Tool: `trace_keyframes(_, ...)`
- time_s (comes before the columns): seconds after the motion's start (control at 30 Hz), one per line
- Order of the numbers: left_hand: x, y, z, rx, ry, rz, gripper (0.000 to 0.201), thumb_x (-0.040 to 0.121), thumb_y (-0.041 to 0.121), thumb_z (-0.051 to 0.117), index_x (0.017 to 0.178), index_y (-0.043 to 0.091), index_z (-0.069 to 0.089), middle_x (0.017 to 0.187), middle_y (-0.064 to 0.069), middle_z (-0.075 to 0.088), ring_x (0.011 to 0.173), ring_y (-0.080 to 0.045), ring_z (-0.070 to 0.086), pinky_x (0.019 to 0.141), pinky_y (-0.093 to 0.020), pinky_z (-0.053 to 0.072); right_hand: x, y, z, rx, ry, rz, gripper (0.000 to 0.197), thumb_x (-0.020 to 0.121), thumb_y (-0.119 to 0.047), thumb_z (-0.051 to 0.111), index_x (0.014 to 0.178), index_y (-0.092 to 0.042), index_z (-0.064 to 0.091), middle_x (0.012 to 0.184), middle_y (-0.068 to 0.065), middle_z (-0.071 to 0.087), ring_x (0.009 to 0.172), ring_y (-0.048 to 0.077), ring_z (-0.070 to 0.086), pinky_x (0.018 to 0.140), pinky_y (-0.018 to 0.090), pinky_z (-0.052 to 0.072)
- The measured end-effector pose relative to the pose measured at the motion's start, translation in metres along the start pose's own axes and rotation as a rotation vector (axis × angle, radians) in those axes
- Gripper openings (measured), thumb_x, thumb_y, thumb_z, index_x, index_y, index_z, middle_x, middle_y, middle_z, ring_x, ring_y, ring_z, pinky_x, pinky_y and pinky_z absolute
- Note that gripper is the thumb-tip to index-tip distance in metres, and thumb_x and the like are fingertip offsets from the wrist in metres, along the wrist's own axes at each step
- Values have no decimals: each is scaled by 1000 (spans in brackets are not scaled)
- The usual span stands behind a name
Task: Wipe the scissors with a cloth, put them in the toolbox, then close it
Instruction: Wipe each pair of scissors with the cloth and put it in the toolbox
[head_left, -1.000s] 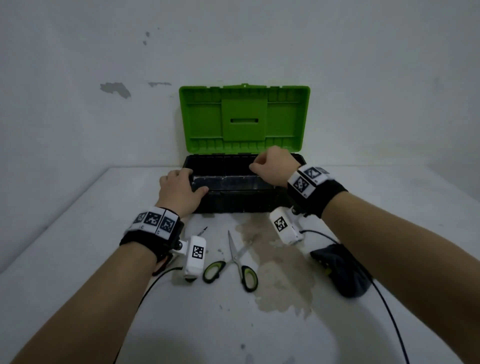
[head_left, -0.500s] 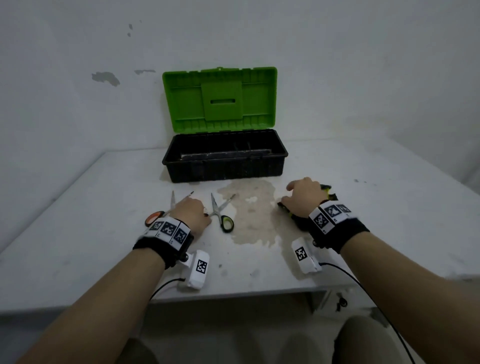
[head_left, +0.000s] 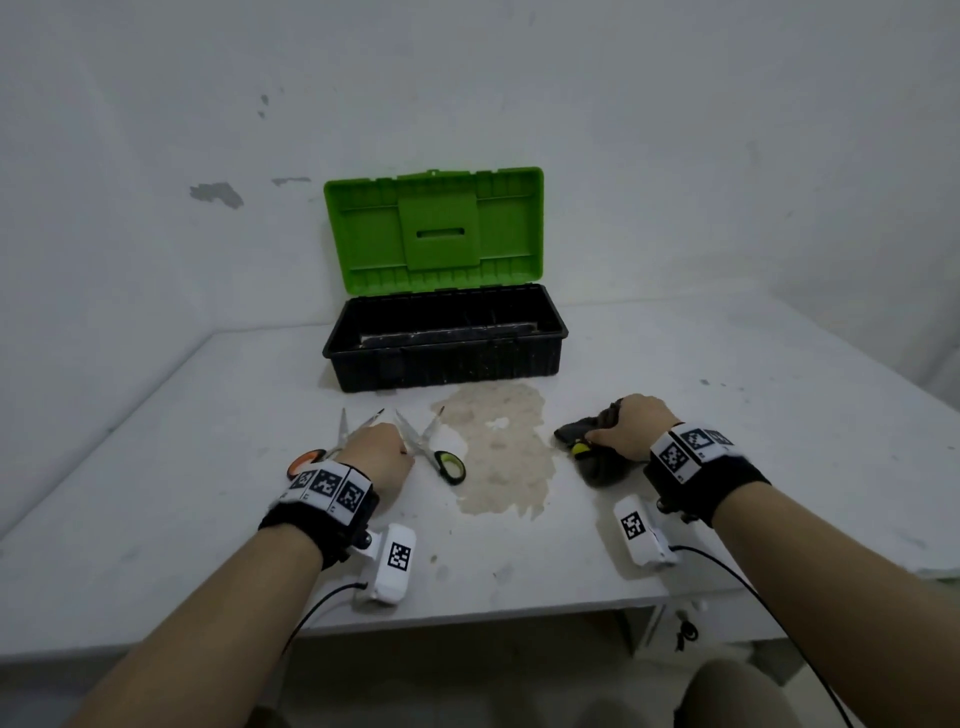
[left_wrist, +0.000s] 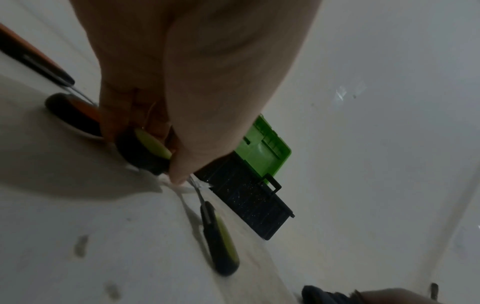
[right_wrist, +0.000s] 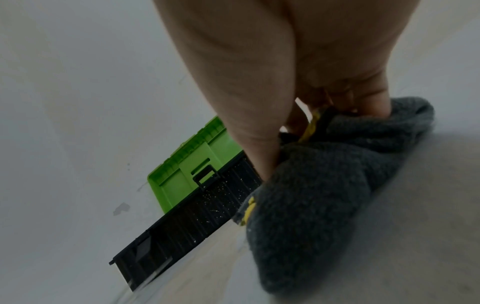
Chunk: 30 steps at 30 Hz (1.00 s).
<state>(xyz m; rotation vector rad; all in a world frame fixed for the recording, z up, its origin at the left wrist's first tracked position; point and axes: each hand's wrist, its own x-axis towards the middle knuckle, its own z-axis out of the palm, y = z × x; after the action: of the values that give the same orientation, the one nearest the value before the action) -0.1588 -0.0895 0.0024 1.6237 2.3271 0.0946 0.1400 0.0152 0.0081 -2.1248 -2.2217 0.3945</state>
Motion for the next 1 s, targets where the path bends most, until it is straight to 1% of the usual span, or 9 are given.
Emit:
trace_keyframes(0.07,-2,0,-3,-53,19,18,14,100,24,49,103,14,59,102,-3,59,96,-23,57,84,-31,45,0,0,-3,27,-7,-63,41,88,-47,65,108,-11,63,111,11,67,102,29,62,78,30,49)
trace_keyframes(0.2,-2,2,-5,-198,65,66,7,103,26,44,105,23,50,106,0,57,98,-21,54,102,-41,42,-7,-4,-8,138,79,-113,28,93,-49,55,87,-22,57,94,3,63,101,29,60,85,37,46)
trace_keyframes(0.37,-2,12,-1,-441,104,98,12,100,32,52,105,24,58,108,0,64,95,-18,59,89,-37,49,-10,-9,-14,285,159,-197,34,99,-49,42,87,-18,53,93,6,57,103,32,55,82,38,38)
trace_keyframes(0.5,-3,26,5,-537,106,120,18,102,30,51,115,19,58,107,-1,63,80,-12,54,66,-23,39,-3,-4,-14,542,133,-204,30,101,-39,45,96,-11,54,98,8,63,97,30,60,76,32,38)
trace_keyframes(0.63,0,30,12,-658,69,118,17,100,30,54,115,21,58,109,-4,63,89,-20,57,85,-35,47,-7,2,-14,726,-29,-221,37,96,-28,55,127,-22,36,100,8,58,88,23,58,78,32,43)
trace_keyframes(0.77,-1,35,17,-692,79,141,17,100,28,55,113,21,61,101,0,63,87,-17,59,81,-32,47,-8,10,-16,387,-55,-384,38,91,-10,54,119,-31,39,94,4,59,86,25,60,74,31,46)
trace_keyframes(0.83,-3,38,20,-714,59,145,16,99,28,55,111,21,62,96,0,63,80,-14,57,76,-30,45,-11,9,-14,138,-100,-390,20,94,-35,57,112,-27,57,108,0,64,98,21,60,83,29,44)
trace_keyframes(0.9,-4,42,21,-752,34,128,14,98,30,53,105,22,63,93,1,62,77,-14,56,74,-31,44,-13,11,-12,24,-249,-326,48,81,-63,63,113,-27,61,109,-5,65,98,17,60,88,32,47)
trace_keyframes(1.0,-9,47,22,-773,37,138,22,96,40,58,103,21,64,89,2,61,74,-13,55,70,-30,44,-16,13,-14,-17,-290,-369,52,74,-57,74,115,-27,63,106,-7,66,97,16,61,88,31,49)
